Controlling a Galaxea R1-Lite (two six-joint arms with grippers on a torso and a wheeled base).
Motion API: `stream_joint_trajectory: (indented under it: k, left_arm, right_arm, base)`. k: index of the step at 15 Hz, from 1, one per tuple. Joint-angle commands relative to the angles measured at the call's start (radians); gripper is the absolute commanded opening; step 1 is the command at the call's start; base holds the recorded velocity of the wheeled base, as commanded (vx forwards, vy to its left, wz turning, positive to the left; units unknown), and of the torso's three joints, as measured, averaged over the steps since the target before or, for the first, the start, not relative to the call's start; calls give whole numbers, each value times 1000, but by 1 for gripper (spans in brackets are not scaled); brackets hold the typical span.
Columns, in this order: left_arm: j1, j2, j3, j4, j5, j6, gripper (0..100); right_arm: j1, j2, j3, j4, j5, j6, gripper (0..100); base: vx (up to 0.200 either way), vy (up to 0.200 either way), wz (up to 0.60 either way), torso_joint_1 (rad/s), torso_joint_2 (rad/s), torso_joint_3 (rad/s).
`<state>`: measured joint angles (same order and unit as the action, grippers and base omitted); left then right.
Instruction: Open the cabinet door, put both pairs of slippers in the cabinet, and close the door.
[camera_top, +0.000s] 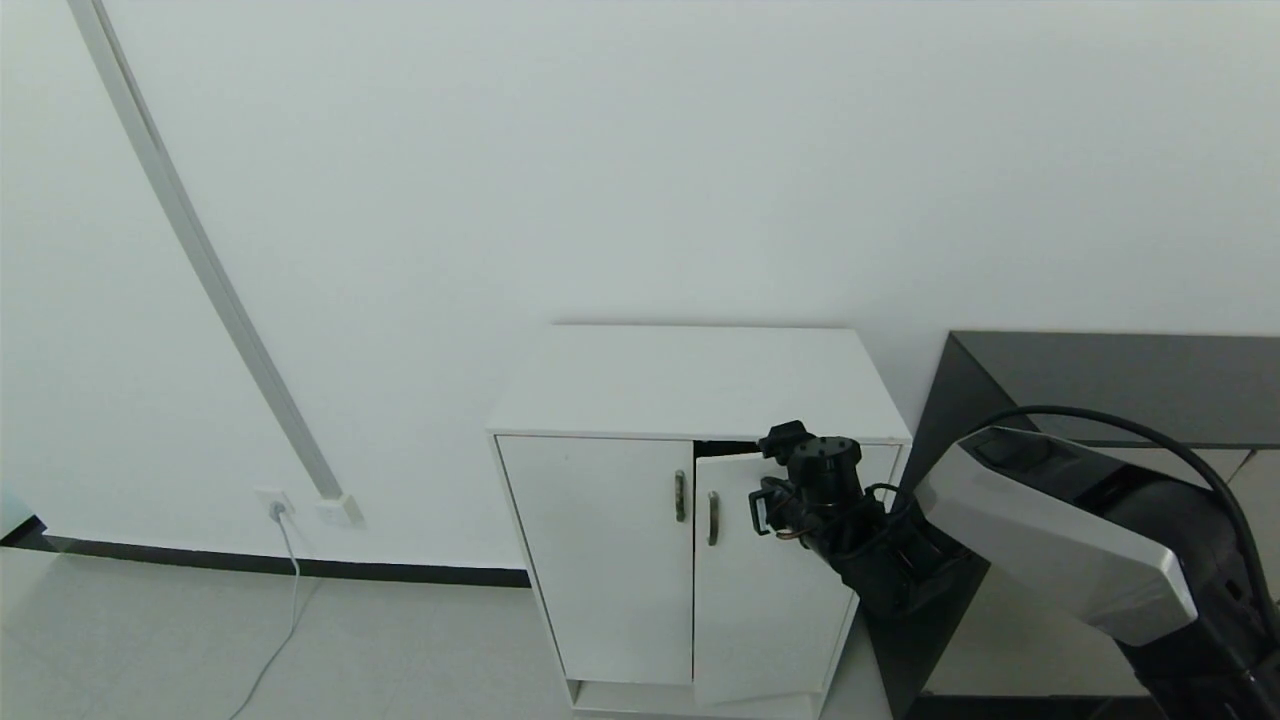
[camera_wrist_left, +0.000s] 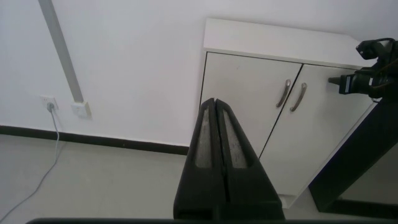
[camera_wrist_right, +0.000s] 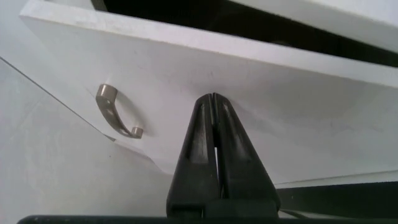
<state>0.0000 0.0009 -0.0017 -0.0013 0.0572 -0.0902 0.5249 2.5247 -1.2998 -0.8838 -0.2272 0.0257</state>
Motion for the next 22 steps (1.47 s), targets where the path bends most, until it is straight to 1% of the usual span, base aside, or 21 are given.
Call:
stream_joint_trajectory:
  k: [1,8,13,17,22]
  left_arm:
    - [0,1,0,0,1,0,0]
    - [0,1,0,0,0,0,0]
    - [0,1,0,0,0,0,0]
    - [0,1,0,1,0,0,0]
    - [0,1,0,0,0,0,0]
  right_arm:
    - [0,2,-15,5,0,0,0]
    - [0,17,-76,59,-1,0,0]
    - [0,17,-88,65,-1,-3,0]
    - [-3,28,-128,89,-1,-6,0]
    - [-3,28,-133,91,-3,-6,0]
  base:
    - [0,0,0,0,0,0]
    - [0,0,0,0,0,0]
    - [0,0,0,0,0,0]
    - [0,0,0,0,0,0]
    - [0,0,0,0,0,0]
